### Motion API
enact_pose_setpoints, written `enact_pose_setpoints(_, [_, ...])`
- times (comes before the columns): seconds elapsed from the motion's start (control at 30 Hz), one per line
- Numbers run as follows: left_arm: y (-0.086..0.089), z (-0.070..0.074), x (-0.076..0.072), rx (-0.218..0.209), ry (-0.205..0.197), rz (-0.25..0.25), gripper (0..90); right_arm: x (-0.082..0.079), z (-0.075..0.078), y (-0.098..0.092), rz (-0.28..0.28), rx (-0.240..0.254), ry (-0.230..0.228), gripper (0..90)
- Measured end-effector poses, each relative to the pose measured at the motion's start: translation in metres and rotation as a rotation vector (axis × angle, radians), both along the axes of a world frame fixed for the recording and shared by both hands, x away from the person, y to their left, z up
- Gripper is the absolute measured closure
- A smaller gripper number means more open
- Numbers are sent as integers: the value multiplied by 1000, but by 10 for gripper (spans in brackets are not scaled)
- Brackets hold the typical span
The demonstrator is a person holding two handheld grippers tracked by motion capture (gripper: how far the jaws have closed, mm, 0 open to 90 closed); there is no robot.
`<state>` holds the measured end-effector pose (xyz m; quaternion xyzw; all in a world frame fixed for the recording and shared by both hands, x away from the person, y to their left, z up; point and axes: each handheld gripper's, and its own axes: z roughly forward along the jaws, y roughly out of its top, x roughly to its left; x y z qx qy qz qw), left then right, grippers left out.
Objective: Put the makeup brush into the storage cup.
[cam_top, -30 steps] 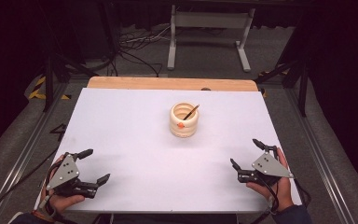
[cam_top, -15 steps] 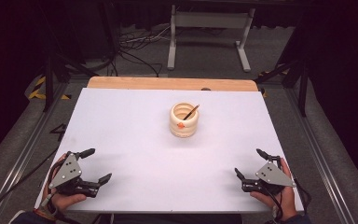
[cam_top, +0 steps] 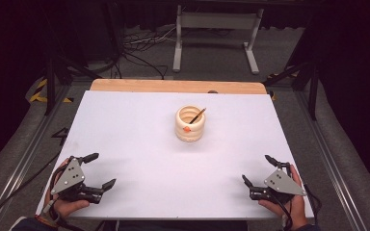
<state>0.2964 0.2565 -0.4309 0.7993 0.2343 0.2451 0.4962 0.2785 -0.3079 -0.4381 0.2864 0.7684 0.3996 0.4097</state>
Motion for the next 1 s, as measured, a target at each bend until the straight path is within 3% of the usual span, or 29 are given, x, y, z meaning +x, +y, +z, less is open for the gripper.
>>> enact_pose_setpoints(1.0, [-4, -3, 5, 19, 16, -3, 41, 3, -1, 1, 14, 9, -5, 58])
